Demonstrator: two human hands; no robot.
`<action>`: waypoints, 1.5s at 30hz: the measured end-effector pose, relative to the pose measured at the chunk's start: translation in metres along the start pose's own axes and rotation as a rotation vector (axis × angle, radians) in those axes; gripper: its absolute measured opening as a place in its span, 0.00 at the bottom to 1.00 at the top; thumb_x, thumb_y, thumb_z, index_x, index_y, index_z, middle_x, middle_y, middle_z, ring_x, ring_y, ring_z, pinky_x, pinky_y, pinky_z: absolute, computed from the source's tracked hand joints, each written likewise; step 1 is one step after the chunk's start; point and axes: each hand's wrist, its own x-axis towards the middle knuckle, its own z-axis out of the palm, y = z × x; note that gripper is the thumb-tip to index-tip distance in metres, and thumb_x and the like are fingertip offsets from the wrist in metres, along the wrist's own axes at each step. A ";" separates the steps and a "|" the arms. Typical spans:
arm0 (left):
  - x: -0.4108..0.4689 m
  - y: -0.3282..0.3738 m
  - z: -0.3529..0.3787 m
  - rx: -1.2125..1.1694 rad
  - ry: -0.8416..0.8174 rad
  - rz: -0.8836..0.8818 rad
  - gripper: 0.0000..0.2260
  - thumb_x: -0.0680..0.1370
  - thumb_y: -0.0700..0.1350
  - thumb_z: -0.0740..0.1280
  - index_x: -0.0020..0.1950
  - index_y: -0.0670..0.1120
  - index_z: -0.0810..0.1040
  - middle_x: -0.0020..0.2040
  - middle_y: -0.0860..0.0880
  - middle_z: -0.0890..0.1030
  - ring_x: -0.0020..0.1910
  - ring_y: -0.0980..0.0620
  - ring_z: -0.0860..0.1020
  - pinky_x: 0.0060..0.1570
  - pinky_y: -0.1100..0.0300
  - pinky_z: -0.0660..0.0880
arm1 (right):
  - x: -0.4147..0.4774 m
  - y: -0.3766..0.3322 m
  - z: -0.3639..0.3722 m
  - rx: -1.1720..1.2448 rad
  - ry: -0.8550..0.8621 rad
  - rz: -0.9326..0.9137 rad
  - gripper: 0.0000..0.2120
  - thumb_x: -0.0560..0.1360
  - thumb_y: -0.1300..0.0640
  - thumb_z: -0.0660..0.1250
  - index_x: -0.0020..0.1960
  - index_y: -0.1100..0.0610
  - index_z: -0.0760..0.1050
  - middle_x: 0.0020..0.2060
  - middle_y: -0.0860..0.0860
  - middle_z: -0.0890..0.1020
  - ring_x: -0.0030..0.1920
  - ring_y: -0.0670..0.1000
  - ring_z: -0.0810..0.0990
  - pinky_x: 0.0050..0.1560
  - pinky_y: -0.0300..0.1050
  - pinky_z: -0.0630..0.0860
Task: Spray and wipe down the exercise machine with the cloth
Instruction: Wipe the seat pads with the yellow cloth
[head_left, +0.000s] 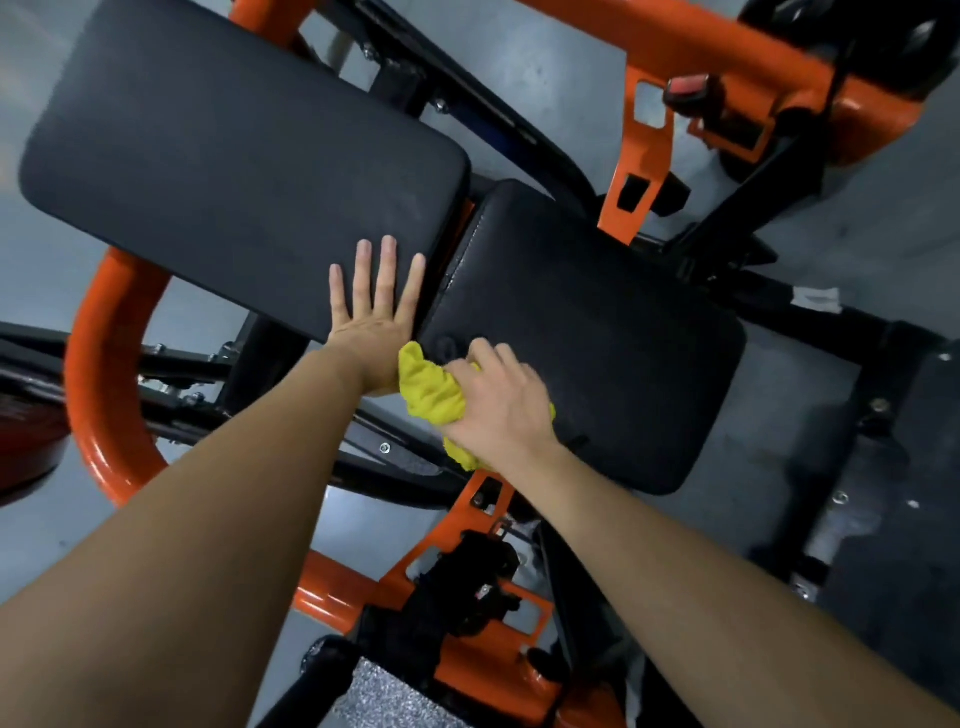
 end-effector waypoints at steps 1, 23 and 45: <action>0.000 -0.002 -0.001 0.005 -0.006 -0.001 0.59 0.74 0.69 0.67 0.76 0.47 0.21 0.76 0.39 0.22 0.76 0.34 0.24 0.73 0.30 0.31 | 0.011 0.002 -0.011 0.032 -0.051 0.077 0.19 0.71 0.37 0.64 0.47 0.52 0.81 0.46 0.51 0.75 0.49 0.58 0.77 0.41 0.51 0.77; 0.001 -0.006 0.003 -0.004 0.052 0.044 0.66 0.69 0.71 0.72 0.76 0.46 0.20 0.78 0.37 0.26 0.77 0.32 0.27 0.72 0.29 0.31 | -0.020 -0.002 0.010 0.083 0.022 0.253 0.17 0.64 0.38 0.75 0.43 0.50 0.79 0.45 0.50 0.72 0.45 0.54 0.74 0.36 0.50 0.77; -0.006 0.004 -0.007 0.043 -0.007 0.007 0.73 0.59 0.77 0.73 0.78 0.46 0.24 0.79 0.36 0.27 0.77 0.33 0.28 0.72 0.31 0.31 | -0.009 0.031 0.001 0.076 0.053 0.471 0.26 0.69 0.37 0.73 0.58 0.53 0.76 0.54 0.56 0.72 0.53 0.59 0.75 0.41 0.53 0.78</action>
